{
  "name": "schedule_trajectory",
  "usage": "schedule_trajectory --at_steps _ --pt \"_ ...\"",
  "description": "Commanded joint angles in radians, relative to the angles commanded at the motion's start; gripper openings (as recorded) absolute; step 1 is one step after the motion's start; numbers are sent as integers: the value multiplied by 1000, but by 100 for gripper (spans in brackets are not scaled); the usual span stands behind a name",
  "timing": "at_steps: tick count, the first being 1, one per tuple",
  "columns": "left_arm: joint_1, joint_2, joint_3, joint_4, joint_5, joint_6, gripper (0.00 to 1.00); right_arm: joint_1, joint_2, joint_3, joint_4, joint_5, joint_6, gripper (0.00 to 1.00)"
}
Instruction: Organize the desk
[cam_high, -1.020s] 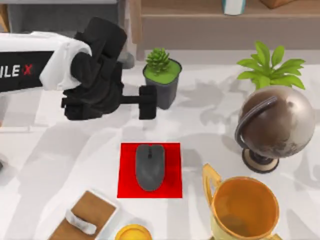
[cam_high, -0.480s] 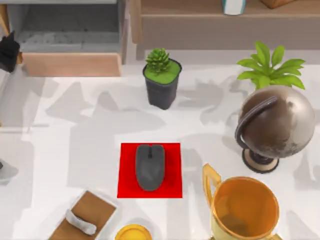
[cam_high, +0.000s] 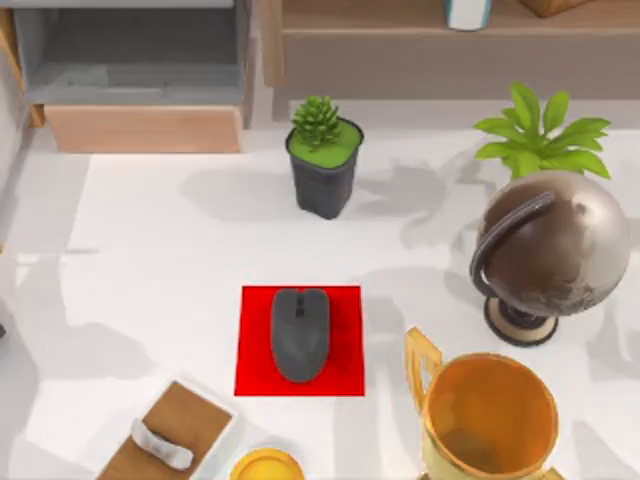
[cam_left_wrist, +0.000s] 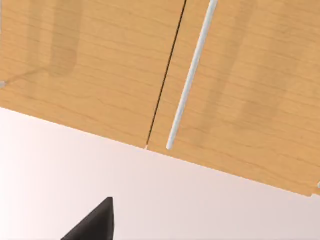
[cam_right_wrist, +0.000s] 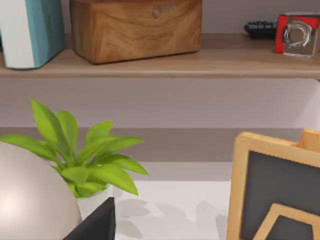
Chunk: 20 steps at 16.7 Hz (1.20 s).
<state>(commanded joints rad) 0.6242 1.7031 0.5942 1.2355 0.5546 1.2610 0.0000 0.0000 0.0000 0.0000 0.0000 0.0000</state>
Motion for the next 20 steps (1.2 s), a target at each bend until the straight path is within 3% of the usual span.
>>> schedule_trajectory --at_steps 4,9,17,20 --pt "107 111 -108 195 105 216 100 0 0 0 0 0 0 100" --pt "105 258 -154 293 194 326 100 0 0 0 0 0 0 100" --pt "95 287 -151 301 204 329 100 0 0 0 0 0 0 100" --pt "58 307 -108 276 171 329 100 0 0 0 0 0 0 100"
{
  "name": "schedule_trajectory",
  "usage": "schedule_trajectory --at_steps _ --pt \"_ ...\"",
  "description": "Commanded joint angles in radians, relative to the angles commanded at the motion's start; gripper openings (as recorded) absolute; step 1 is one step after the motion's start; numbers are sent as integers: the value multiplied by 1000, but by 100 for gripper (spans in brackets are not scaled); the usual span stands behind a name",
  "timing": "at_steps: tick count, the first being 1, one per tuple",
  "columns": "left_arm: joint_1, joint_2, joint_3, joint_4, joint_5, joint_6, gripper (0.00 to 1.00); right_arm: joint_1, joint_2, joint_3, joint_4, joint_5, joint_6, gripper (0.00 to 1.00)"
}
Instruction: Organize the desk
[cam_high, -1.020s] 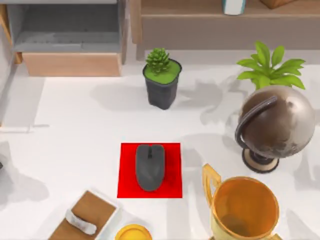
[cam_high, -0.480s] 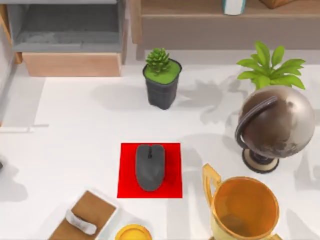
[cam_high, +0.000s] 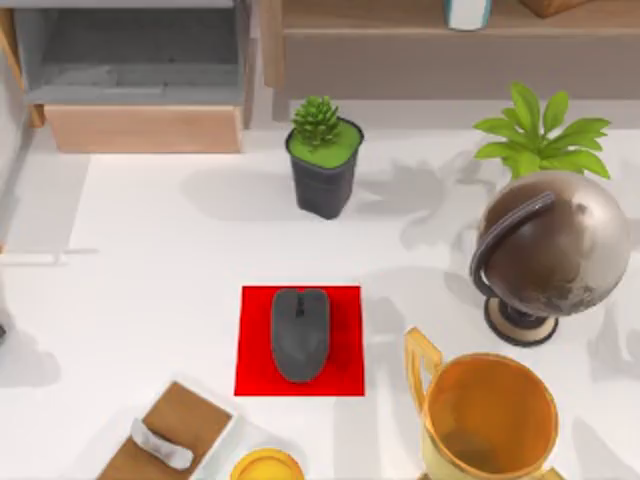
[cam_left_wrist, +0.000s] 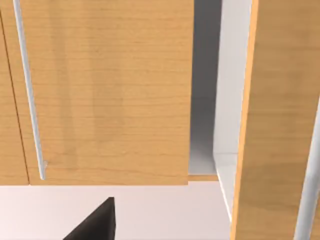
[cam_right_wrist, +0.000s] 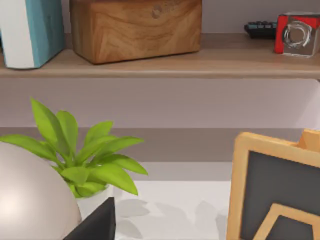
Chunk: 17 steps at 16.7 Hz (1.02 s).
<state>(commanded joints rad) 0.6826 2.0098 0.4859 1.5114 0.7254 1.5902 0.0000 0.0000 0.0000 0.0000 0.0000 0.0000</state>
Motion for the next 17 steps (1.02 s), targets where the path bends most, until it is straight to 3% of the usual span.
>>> schedule_trajectory --at_steps 6,17 --pt "-24 12 30 -17 -24 -1 100 0 0 0 0 0 0 100" --pt "-24 12 30 -17 -24 -1 17 0 0 0 0 0 0 100"
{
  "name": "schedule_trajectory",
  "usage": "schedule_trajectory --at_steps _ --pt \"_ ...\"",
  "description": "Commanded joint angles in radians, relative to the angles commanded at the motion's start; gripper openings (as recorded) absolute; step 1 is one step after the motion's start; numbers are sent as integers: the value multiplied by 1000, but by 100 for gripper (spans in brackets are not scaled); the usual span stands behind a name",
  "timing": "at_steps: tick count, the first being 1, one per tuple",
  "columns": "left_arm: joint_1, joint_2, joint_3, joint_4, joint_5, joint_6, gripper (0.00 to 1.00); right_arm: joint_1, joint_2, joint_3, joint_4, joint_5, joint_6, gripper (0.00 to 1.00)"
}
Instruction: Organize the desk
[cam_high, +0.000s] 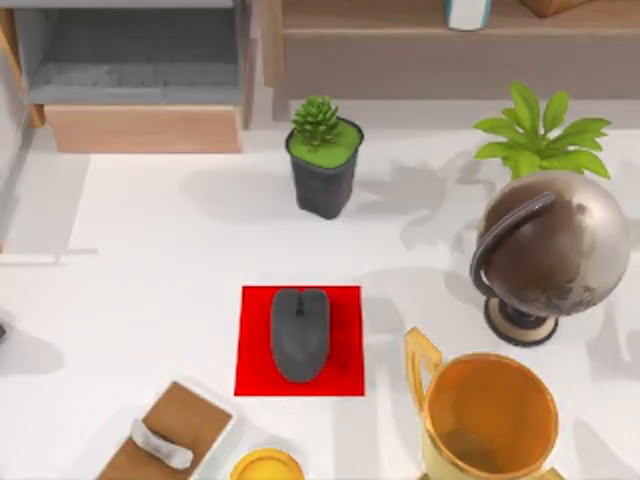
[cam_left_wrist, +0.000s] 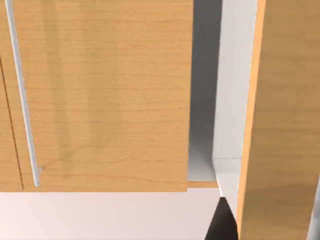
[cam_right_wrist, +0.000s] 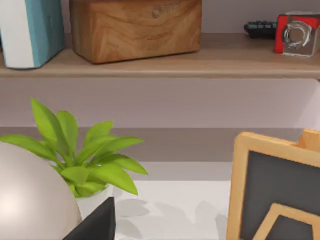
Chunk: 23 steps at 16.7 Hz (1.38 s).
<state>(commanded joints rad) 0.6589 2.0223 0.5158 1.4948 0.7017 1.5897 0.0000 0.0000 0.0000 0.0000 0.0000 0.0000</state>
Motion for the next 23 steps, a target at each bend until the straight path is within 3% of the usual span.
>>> schedule_trajectory --at_steps 2,3,12,19,23 --pt "0 0 0 0 0 0 2 0 0 0 0 0 0 100" --pt "0 0 0 0 0 0 0 0 0 0 0 0 0 100" --pt "0 12 2 -11 -2 -3 0 0 0 0 0 0 0 100" --pt "-107 92 199 -119 -108 -9 0 0 0 0 0 0 0 100" --pt "-119 101 218 -133 -120 -9 0 0 0 0 0 0 0 100"
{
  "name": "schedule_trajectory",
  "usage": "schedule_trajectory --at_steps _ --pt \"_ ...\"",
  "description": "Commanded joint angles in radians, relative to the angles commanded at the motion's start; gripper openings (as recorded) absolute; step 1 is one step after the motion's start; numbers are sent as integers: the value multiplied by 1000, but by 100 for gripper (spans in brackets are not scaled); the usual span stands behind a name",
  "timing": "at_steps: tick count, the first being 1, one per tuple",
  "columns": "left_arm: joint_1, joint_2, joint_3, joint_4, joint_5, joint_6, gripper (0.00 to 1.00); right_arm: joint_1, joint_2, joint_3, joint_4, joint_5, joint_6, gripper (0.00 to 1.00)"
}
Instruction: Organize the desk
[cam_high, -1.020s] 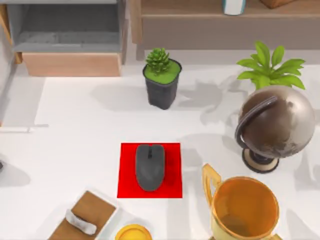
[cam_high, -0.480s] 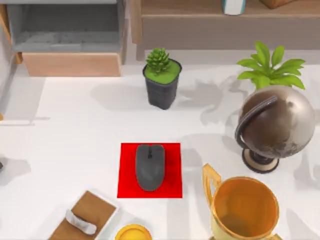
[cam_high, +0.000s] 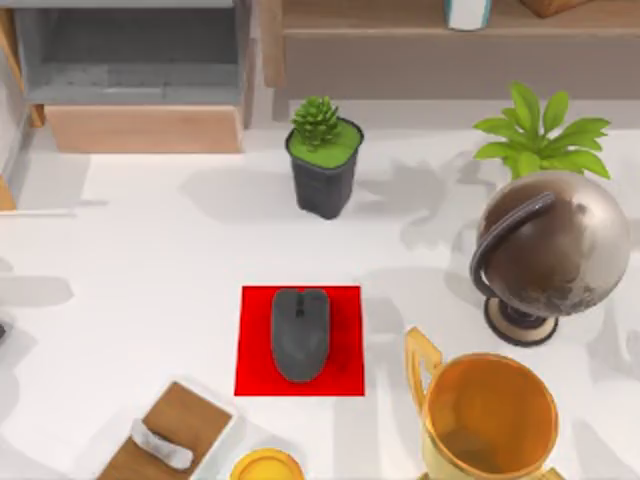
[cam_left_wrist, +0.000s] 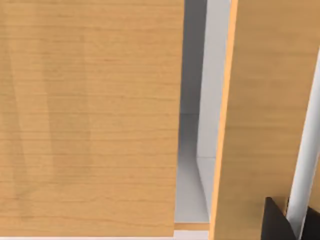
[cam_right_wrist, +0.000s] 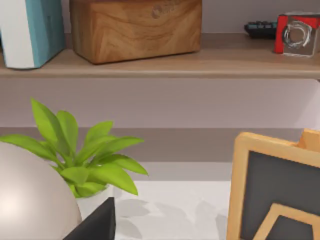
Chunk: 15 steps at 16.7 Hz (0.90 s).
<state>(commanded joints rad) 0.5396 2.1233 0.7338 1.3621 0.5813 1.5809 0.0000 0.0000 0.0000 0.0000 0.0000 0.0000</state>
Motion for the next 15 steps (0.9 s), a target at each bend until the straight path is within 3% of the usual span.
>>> schedule_trajectory --at_steps 4,11,15 --pt "-7 18 30 -21 -9 -1 0 0 0 0 0 0 0 100" --pt "-78 105 231 -130 -82 -5 0 0 0 0 0 0 0 100" --pt "-83 110 243 -137 -87 -6 0 0 0 0 0 0 0 100"
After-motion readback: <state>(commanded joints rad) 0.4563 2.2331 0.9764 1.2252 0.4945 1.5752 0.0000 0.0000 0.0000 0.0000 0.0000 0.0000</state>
